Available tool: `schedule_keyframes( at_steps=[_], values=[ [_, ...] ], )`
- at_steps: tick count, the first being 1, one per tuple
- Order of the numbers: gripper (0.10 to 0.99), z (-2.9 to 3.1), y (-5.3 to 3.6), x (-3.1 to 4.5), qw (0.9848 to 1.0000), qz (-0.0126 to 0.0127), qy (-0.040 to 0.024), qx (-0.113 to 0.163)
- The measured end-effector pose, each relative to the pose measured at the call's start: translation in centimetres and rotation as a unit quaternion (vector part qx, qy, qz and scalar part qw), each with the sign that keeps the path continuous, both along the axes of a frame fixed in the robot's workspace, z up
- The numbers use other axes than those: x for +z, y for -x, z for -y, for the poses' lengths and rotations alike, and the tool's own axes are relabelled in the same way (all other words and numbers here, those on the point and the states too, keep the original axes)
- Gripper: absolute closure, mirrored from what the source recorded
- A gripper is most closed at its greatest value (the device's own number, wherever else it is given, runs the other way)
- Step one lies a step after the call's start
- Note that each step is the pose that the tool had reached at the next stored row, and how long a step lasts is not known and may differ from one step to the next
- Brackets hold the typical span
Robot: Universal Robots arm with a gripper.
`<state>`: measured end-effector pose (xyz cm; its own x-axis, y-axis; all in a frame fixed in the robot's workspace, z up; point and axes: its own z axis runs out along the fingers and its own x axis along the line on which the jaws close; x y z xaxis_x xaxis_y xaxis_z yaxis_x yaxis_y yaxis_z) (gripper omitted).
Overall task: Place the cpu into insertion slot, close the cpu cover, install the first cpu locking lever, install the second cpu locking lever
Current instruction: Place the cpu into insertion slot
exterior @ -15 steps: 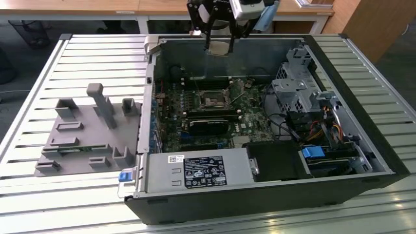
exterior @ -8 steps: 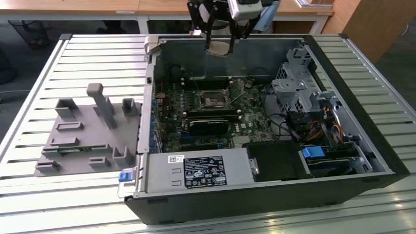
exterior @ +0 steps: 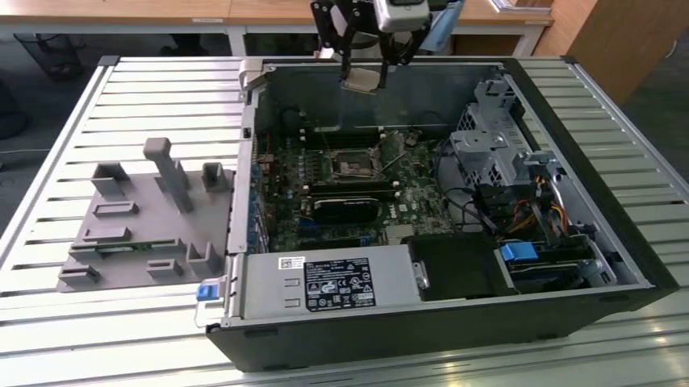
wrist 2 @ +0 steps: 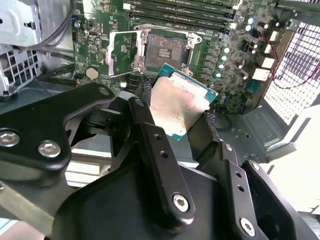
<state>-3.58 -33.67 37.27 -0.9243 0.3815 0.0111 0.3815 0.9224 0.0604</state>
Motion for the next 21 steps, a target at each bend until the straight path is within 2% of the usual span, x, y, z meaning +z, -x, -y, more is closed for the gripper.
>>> schedule_keyframes(
  at_steps=[11, 21],
  values=[
    [0.545, -0.24, 0.00, -0.03, 0.9992, 0.0000, 0.0068, -0.040],
    [0.545, -0.42, 0.00, -0.06, 0.9971, 0.0000, 0.0124, -0.075]
  ],
)
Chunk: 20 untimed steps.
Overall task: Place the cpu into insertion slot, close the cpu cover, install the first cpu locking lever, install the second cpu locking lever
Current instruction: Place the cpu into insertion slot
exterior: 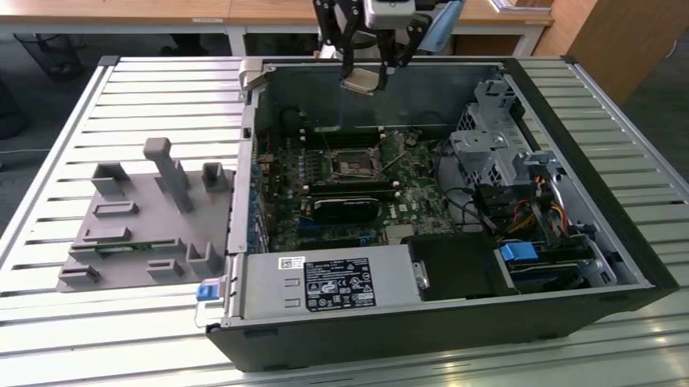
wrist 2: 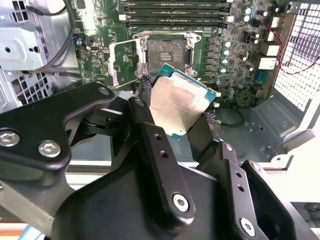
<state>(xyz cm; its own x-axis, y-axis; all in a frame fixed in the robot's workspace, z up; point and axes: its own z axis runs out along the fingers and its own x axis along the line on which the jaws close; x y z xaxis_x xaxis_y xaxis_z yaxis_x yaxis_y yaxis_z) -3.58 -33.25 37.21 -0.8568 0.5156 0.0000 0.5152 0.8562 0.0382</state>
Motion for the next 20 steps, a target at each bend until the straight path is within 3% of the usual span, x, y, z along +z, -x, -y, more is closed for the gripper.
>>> schedule_keyframes(
  at_steps=[9, 20],
  values=[
    [0.545, -0.07, 0.00, -0.03, 0.9995, 0.0000, 0.0022, -0.032],
    [0.545, -0.16, 0.00, -0.06, 0.9977, 0.0000, 0.0043, -0.068]
  ],
)
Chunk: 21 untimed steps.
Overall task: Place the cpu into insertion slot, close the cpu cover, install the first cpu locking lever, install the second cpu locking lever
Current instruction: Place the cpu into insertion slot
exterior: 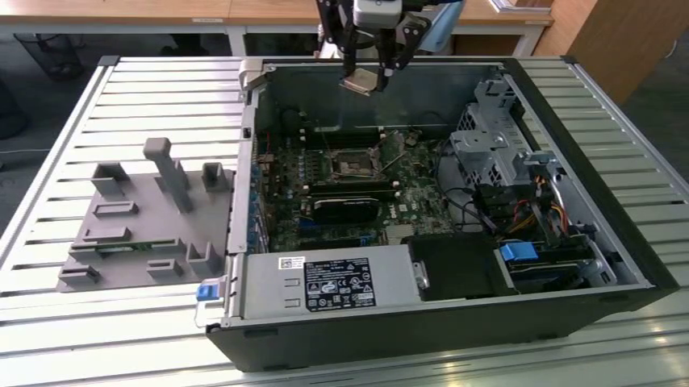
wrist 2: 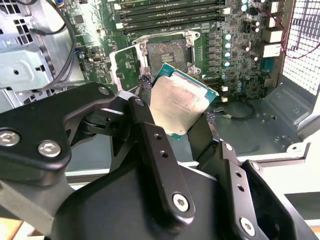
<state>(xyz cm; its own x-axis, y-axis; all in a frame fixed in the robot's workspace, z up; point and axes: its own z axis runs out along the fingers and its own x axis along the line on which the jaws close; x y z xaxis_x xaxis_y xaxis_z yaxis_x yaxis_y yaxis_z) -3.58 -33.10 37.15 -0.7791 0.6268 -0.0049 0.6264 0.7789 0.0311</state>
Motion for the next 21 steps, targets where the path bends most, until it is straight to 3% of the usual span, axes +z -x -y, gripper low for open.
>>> schedule_keyframes(
  at_steps=[12, 21],
  values=[
    [0.545, -0.06, 0.00, -0.04, 0.9991, 0.0000, 0.0010, -0.042],
    [0.545, -0.15, 0.00, -0.09, 0.9965, 0.0000, 0.0026, -0.083]
  ],
)
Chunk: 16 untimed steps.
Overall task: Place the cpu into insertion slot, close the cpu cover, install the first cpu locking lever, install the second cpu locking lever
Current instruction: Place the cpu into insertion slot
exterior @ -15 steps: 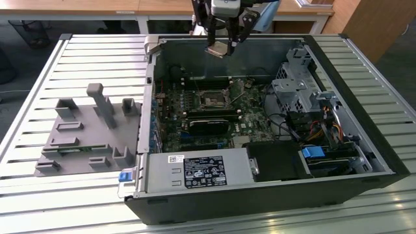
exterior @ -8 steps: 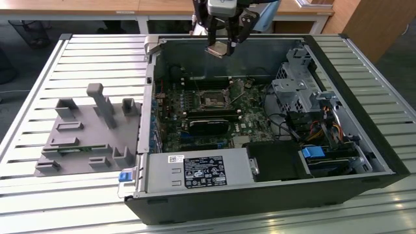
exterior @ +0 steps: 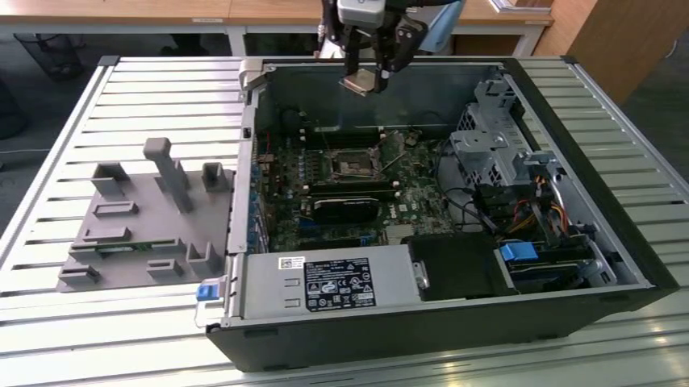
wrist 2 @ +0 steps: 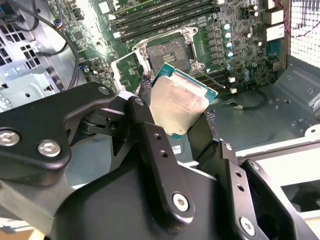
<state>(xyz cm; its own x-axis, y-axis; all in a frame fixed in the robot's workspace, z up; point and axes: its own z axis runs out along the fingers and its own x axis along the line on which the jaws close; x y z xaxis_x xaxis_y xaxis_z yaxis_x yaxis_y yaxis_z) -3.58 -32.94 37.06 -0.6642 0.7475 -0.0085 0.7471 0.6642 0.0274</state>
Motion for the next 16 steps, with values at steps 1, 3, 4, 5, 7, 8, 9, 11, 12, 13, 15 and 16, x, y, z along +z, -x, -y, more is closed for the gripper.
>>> schedule_keyframes(
  at_steps=[1, 3, 4, 5, 7, 8, 9, 11, 12, 13, 15, 16],
  values=[
    [0.545, -0.01, 0.00, -0.01, 1.0000, 0.0000, 0.0002, -0.005],
    [0.545, -0.03, 0.00, -0.01, 0.9999, 0.0000, 0.0005, -0.013],
    [0.545, -0.05, 0.00, -0.02, 0.9998, 0.0000, 0.0007, -0.018],
    [0.545, -0.06, 0.00, -0.03, 0.9997, 0.0000, 0.0008, -0.023],
    [0.545, -0.08, 0.00, -0.04, 0.9995, 0.0000, 0.0012, -0.032],
    [0.545, -0.09, 0.00, -0.05, 0.9993, 0.0000, 0.0013, -0.037],
    [0.545, -0.10, 0.00, -0.05, 0.9991, 0.0000, 0.0015, -0.042],
    [0.545, -0.12, 0.00, -0.06, 0.9987, 0.0000, 0.0017, -0.051],
    [0.545, -0.12, 0.00, -0.07, 0.9985, 0.0000, 0.0018, -0.056],
    [0.545, -0.13, 0.00, -0.07, 0.9982, 0.0000, 0.0019, -0.060],
    [0.545, -0.17, 0.00, -0.08, 0.9976, 0.0000, 0.0022, -0.070],
    [0.545, -0.18, 0.00, -0.09, 0.9972, 0.0000, 0.0023, -0.074]
  ],
)
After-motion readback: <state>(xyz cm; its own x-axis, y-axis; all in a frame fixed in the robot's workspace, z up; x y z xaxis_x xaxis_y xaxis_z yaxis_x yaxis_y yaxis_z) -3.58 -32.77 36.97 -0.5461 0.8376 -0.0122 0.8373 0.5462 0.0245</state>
